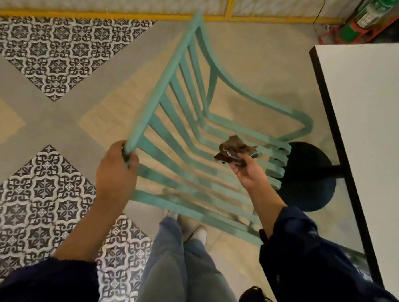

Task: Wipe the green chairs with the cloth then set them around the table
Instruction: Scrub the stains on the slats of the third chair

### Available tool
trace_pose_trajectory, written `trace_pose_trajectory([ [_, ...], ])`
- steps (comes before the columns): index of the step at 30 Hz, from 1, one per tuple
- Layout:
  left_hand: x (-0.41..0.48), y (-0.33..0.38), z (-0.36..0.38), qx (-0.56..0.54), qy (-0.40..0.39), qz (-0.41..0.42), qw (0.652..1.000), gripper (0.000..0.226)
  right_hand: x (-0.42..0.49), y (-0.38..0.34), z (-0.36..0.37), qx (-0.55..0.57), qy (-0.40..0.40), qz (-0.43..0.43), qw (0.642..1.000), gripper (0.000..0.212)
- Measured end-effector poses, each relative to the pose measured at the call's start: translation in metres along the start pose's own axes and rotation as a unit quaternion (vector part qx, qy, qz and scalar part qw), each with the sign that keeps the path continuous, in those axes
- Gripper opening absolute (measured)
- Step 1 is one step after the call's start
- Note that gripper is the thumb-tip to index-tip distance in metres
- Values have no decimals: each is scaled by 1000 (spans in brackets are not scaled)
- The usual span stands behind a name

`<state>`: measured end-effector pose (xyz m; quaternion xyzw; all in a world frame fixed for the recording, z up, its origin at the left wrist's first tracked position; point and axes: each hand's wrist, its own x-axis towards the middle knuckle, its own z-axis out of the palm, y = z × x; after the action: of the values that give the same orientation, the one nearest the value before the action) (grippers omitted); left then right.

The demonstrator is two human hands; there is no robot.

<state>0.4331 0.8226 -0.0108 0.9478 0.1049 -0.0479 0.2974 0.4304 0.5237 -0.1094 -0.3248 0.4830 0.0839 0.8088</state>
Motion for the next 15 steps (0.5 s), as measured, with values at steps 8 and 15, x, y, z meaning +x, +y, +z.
trace_pose_trajectory([
  [8,40,45,36,159,37,168,972,50,104,34,-60,-131,195,-28,971,16],
  [15,17,29,142,118,-133,224,958,45,184,65,-75,-393,240,-159,873,35],
])
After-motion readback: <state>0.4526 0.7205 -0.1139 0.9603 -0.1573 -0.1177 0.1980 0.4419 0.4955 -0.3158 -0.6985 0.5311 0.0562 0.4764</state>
